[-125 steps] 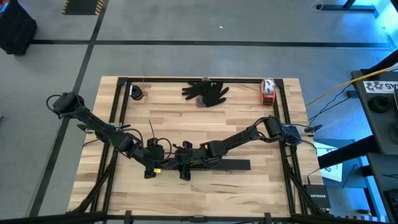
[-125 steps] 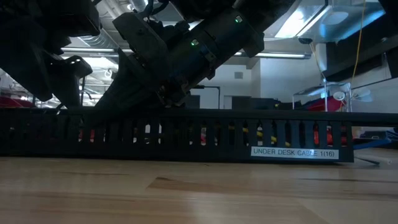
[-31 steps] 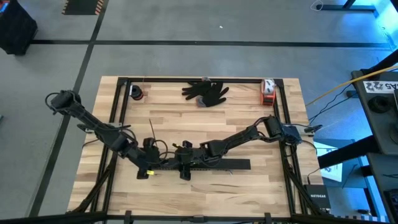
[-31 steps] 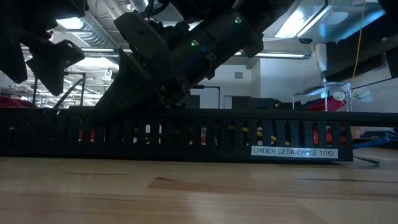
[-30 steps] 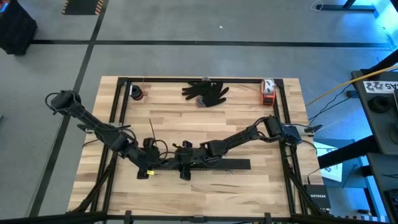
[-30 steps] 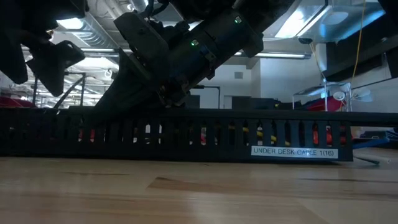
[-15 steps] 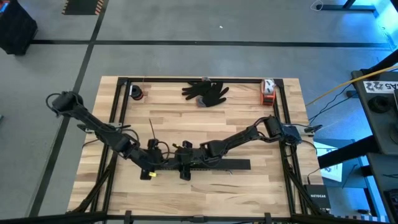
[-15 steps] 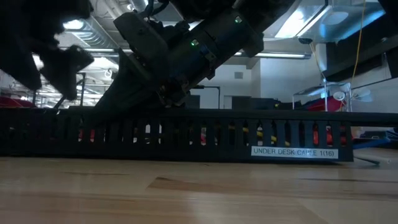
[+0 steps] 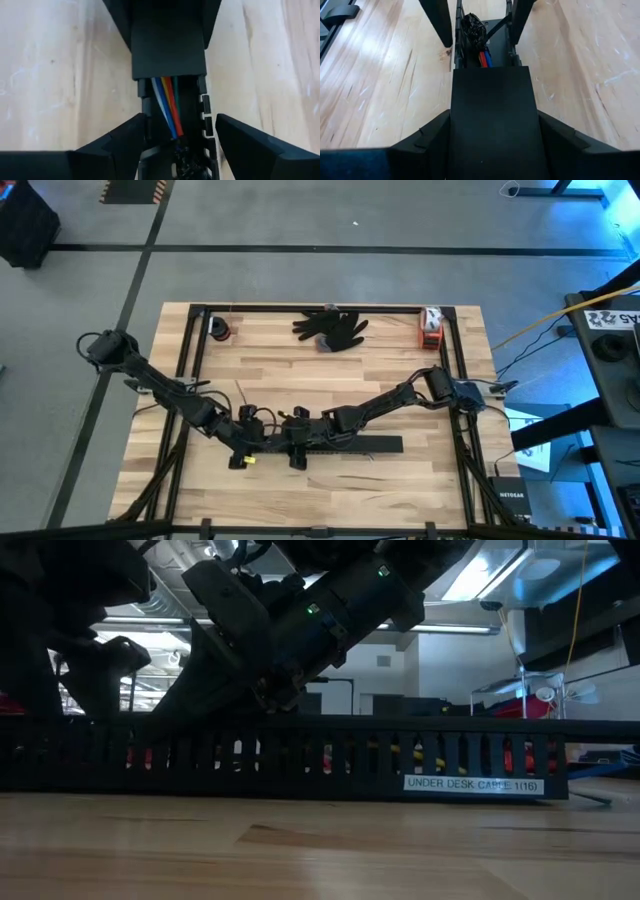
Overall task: Ziptie cables
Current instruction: Close the black cable duct
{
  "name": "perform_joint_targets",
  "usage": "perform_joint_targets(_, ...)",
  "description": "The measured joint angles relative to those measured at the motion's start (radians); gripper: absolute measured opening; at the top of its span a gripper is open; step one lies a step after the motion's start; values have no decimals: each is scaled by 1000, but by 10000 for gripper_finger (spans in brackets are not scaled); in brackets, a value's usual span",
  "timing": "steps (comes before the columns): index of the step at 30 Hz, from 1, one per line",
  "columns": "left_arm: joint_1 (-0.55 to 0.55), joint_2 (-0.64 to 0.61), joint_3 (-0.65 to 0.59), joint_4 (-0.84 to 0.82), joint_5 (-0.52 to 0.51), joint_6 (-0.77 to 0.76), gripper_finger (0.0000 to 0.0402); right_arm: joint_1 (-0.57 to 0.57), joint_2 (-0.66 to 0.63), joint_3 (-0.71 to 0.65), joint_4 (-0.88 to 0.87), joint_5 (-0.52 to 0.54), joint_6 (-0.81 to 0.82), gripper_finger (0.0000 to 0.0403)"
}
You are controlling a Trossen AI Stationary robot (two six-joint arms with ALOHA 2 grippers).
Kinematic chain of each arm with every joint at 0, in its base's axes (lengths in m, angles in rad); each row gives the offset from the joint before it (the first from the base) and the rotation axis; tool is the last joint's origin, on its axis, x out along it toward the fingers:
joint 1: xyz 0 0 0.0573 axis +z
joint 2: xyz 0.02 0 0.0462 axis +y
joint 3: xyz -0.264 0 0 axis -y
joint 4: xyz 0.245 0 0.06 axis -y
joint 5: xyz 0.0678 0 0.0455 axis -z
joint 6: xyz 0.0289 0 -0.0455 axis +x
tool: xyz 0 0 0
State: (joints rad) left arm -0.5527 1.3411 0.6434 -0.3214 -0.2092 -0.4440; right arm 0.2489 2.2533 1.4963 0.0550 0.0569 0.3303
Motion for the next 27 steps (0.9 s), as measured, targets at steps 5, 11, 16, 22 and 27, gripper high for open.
perform_joint_targets(5,12,20,1,-18,-40,-43,237,0,0,0,1,1,3,230)
perform_joint_targets(11,18,37,1,-8,-40,-48,237,0,0,0,0,4,-6,230)
perform_joint_targets(16,17,38,0,-3,-43,-49,237,0,0,0,0,4,-12,230)
perform_joint_targets(22,18,88,0,35,-51,-29,235,0,0,-1,8,4,-21,230)
perform_joint_targets(27,18,146,0,83,-57,-43,234,0,3,-2,16,4,-26,230)
